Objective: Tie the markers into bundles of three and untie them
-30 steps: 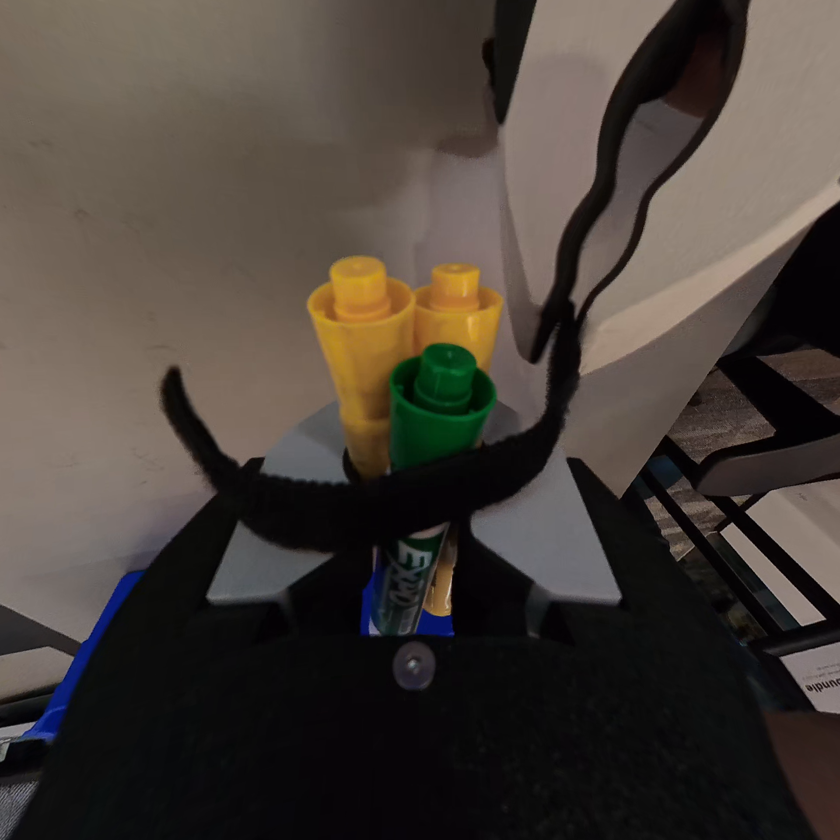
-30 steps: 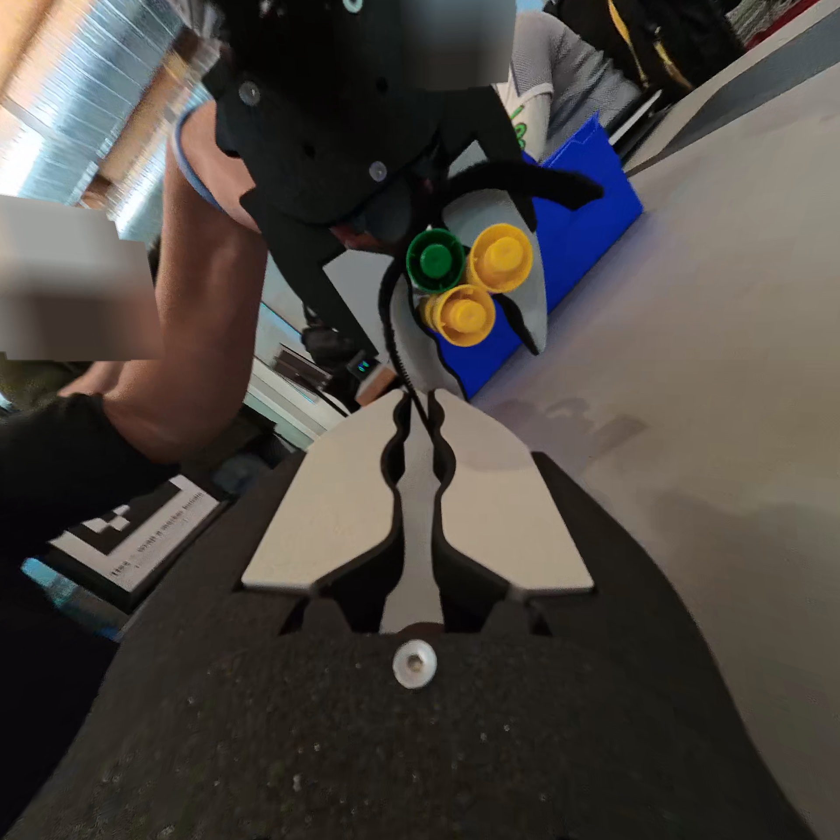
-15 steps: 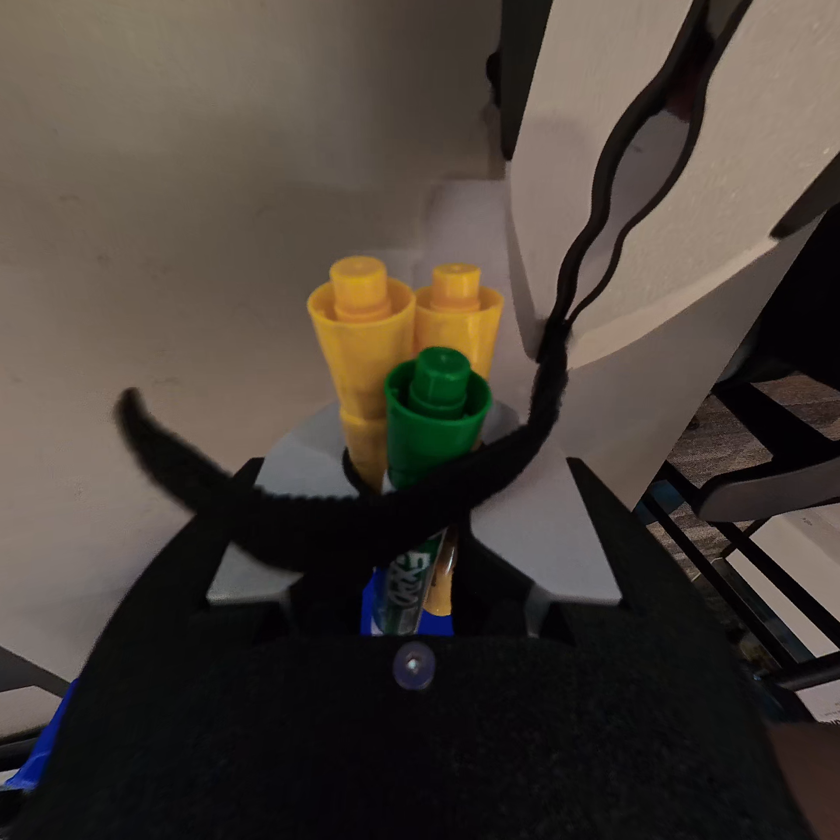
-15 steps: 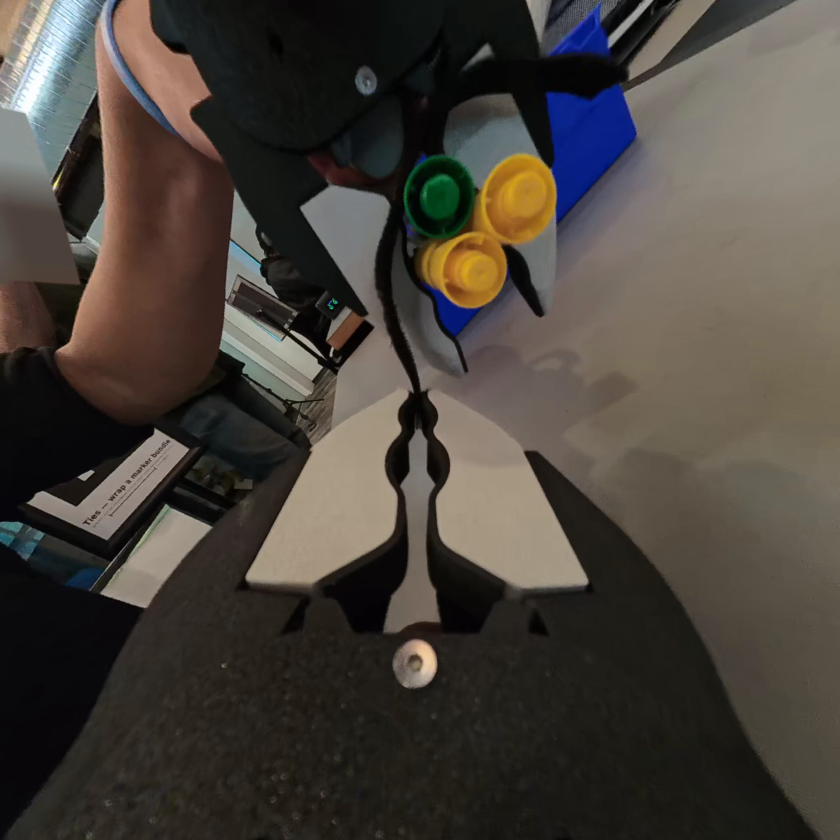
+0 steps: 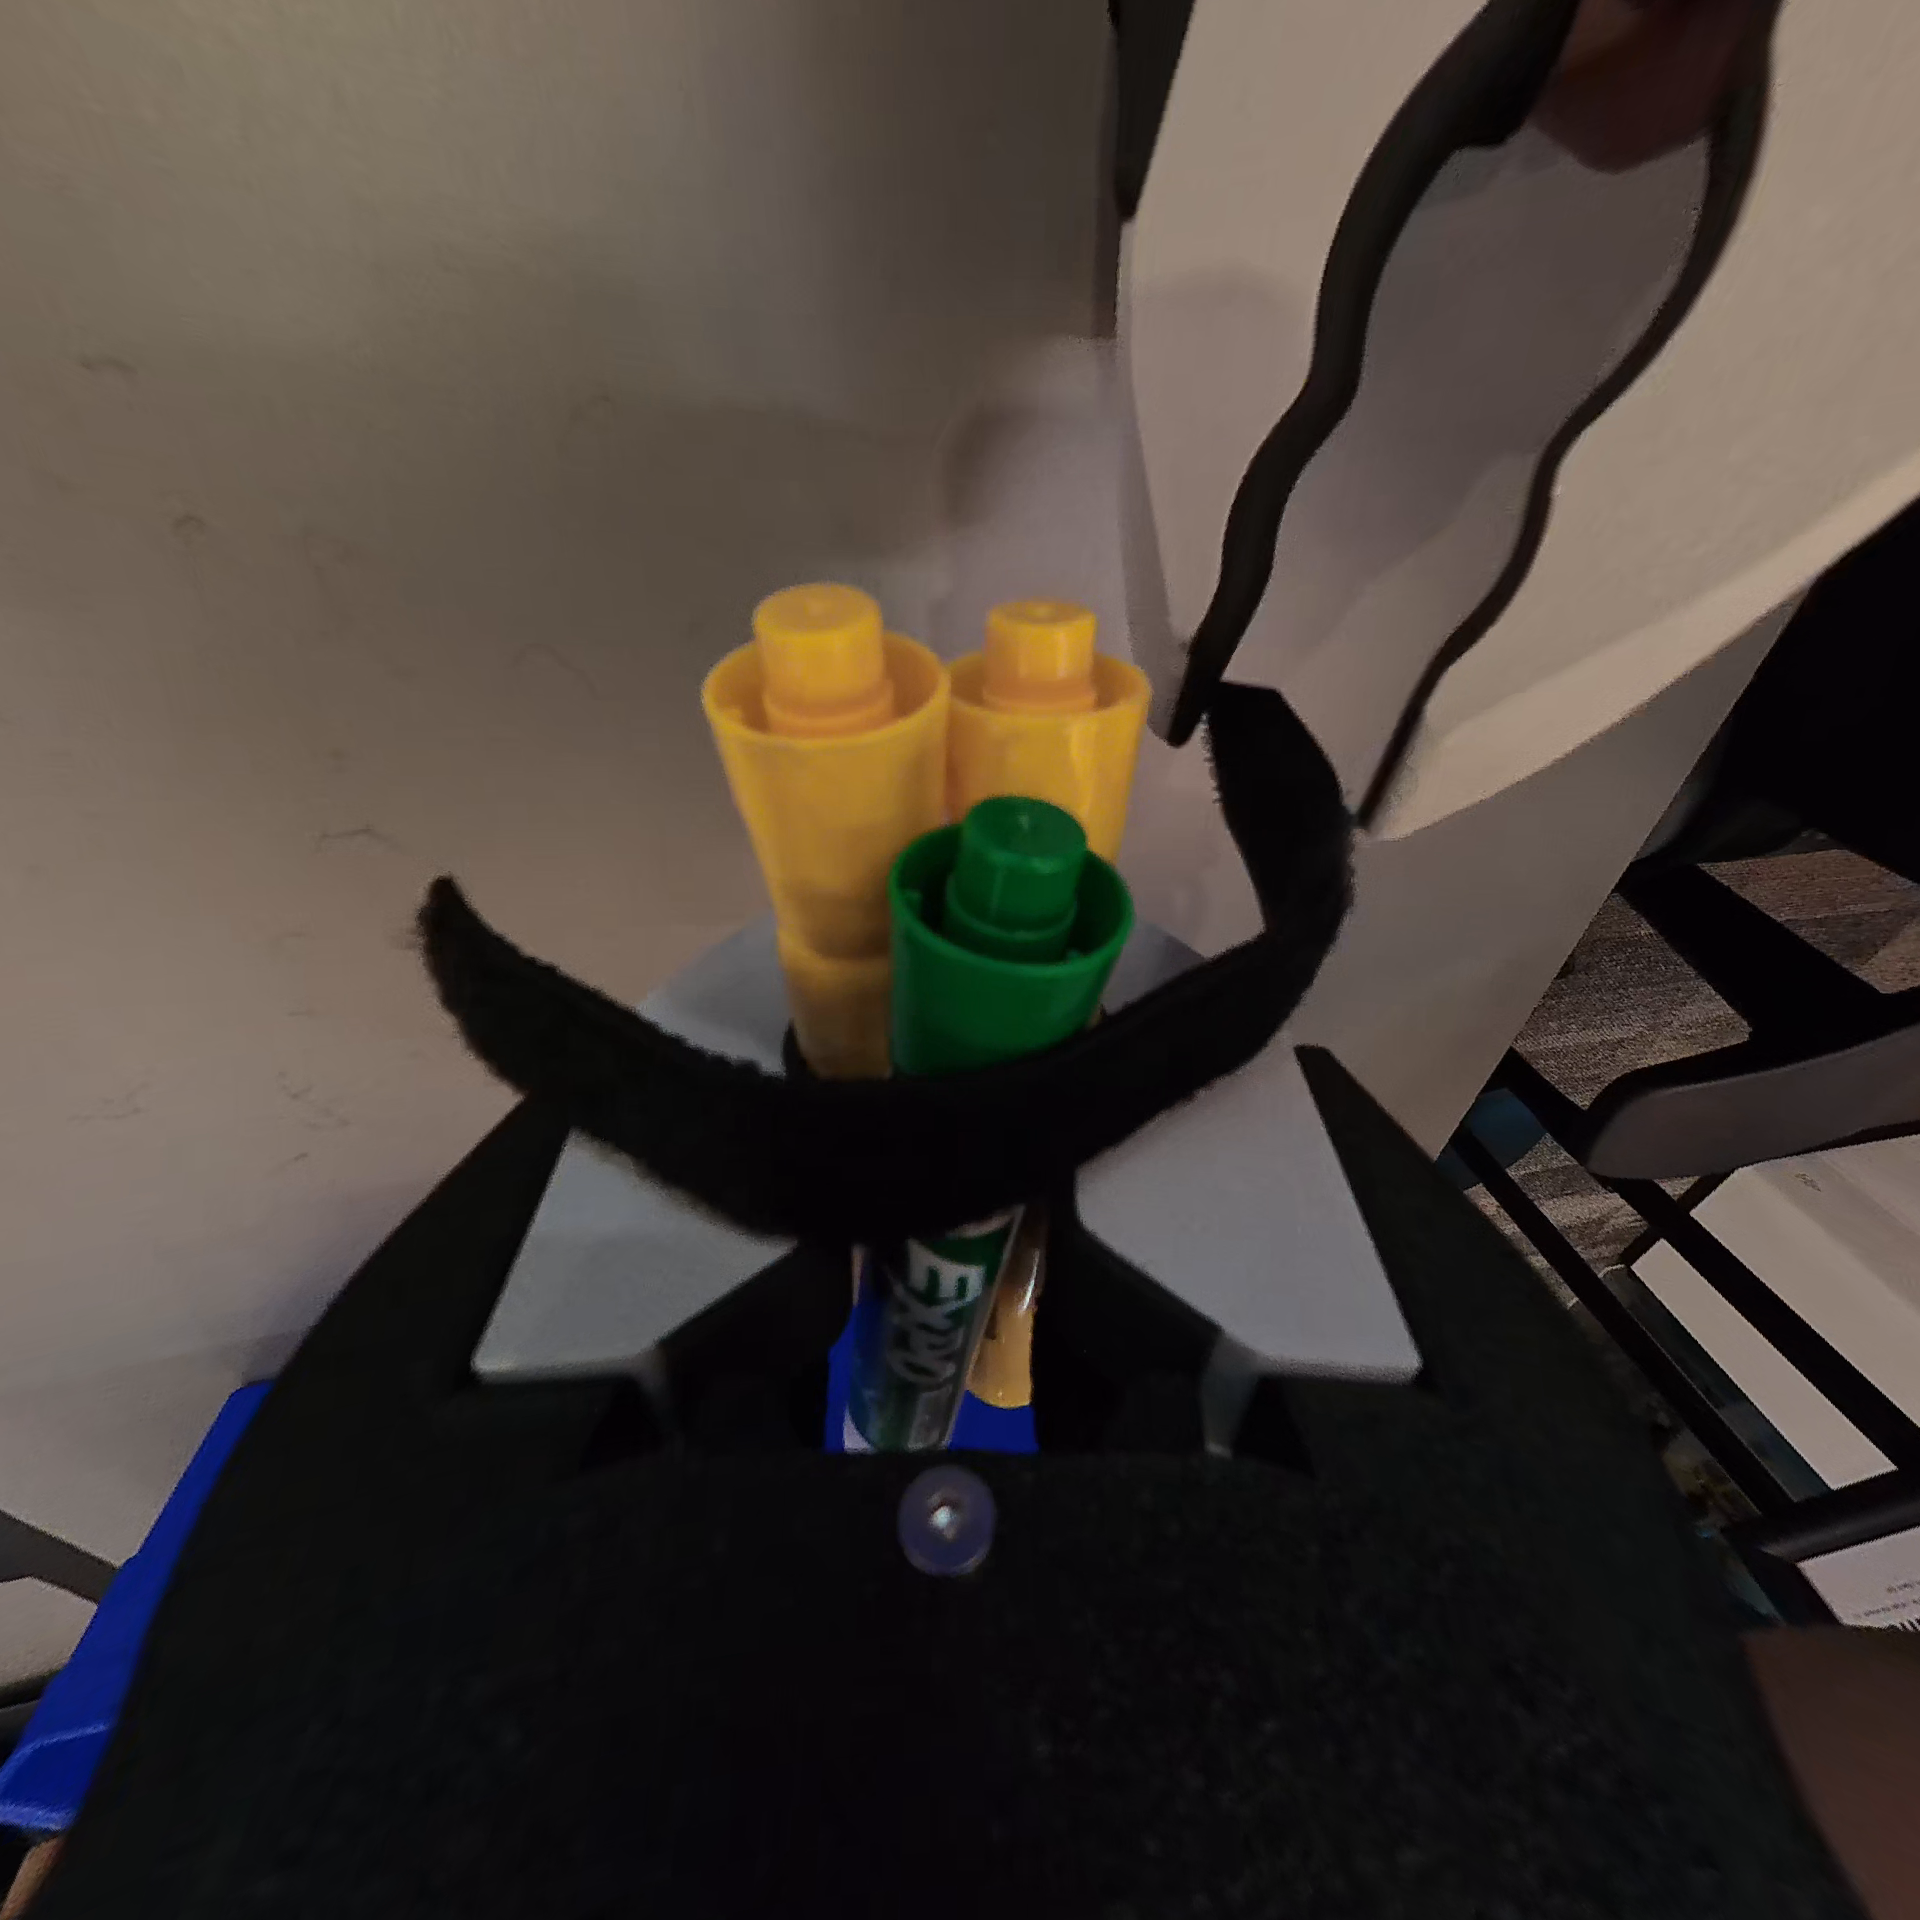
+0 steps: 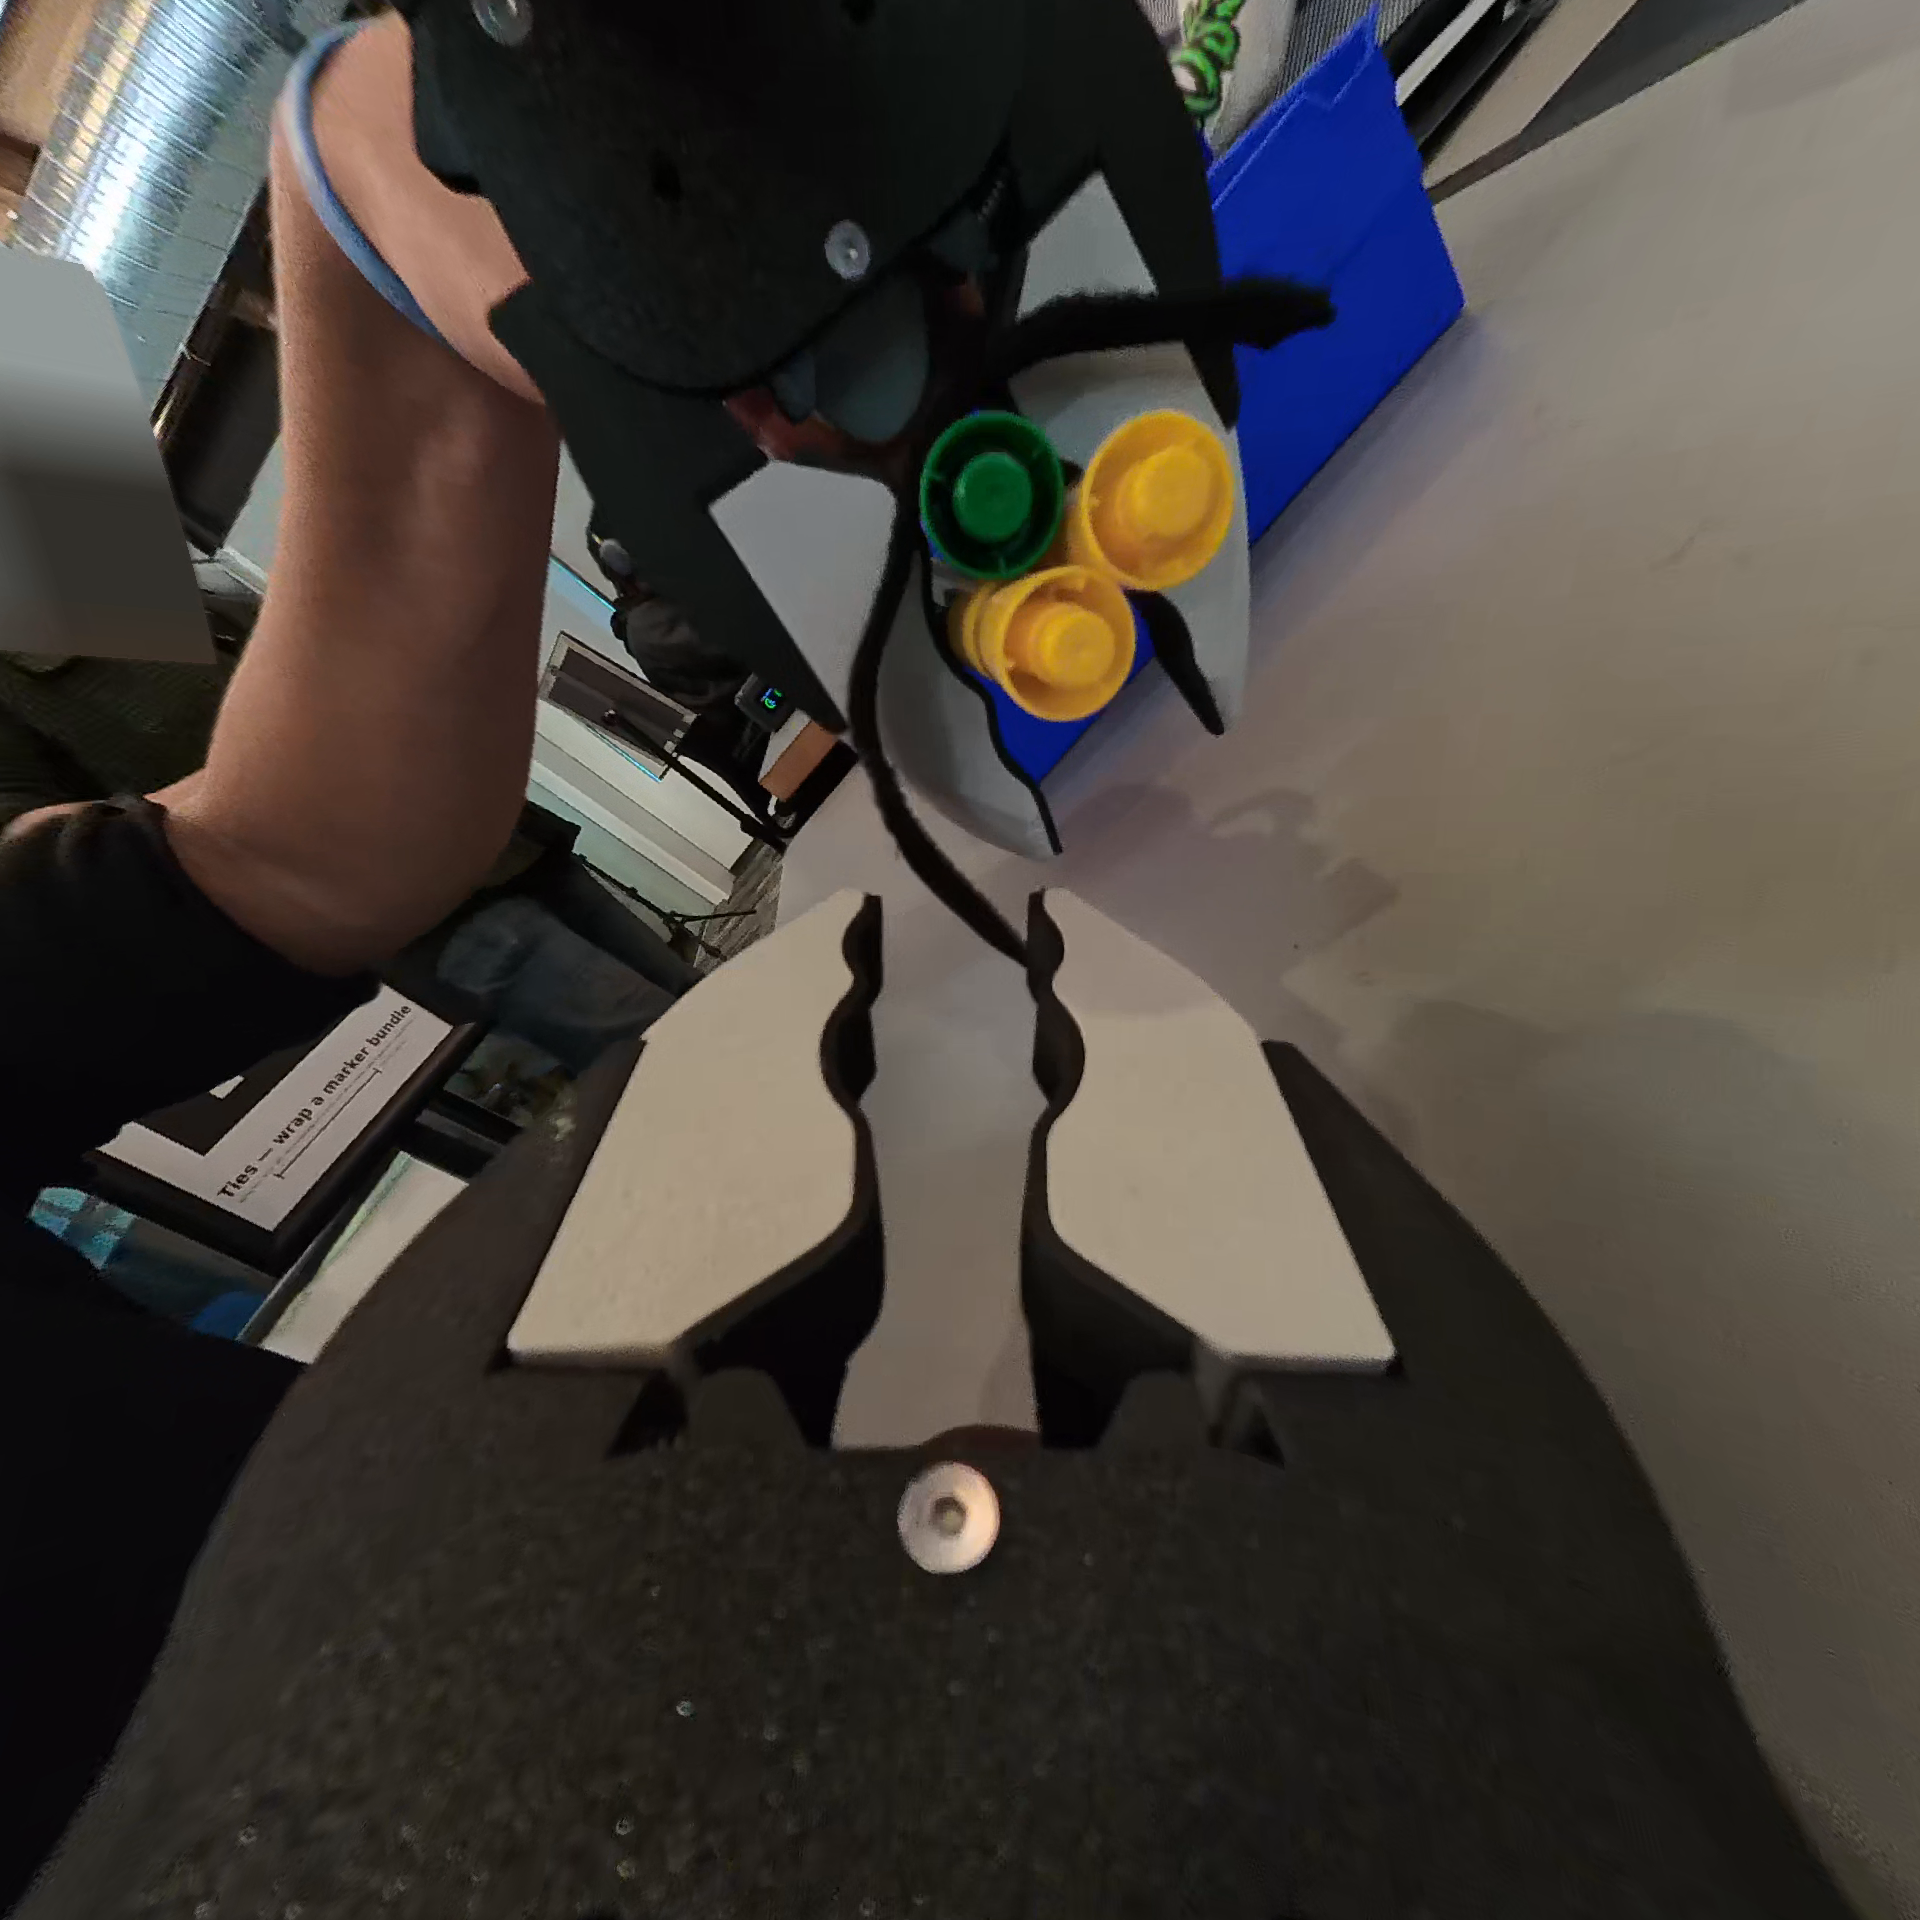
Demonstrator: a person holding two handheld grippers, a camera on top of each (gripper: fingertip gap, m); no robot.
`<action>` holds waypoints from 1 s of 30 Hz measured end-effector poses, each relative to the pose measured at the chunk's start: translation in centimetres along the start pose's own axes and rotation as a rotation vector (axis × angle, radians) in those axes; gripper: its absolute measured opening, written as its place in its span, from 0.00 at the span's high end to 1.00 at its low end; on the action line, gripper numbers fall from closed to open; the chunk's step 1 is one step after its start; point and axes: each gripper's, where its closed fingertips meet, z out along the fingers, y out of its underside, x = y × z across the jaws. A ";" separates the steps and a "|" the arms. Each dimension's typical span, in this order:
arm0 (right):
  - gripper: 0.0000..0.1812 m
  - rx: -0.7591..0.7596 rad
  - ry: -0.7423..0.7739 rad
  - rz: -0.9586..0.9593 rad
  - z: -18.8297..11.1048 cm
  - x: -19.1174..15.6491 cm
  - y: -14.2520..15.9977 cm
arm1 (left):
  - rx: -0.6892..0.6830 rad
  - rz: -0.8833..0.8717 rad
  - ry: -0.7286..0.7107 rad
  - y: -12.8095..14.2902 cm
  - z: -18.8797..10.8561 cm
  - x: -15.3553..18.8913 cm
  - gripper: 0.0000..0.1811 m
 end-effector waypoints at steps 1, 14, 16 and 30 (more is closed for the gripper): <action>0.84 0.006 -0.002 -0.012 -0.1 -0.1 -0.2 | -0.002 0.001 0.001 0.0 0.0 0.0 0.78; 0.86 0.032 0.143 -0.561 -2.6 0.0 -4.8 | 0.012 0.020 0.042 -0.3 1.0 0.9 0.78; 0.86 -0.015 0.164 -0.634 -2.2 0.2 -4.4 | 0.011 0.024 0.040 -0.5 1.3 0.9 0.78; 0.82 -0.016 0.172 -0.619 -1.6 1.2 -5.4 | -0.027 0.039 0.026 -1.1 1.5 0.7 0.78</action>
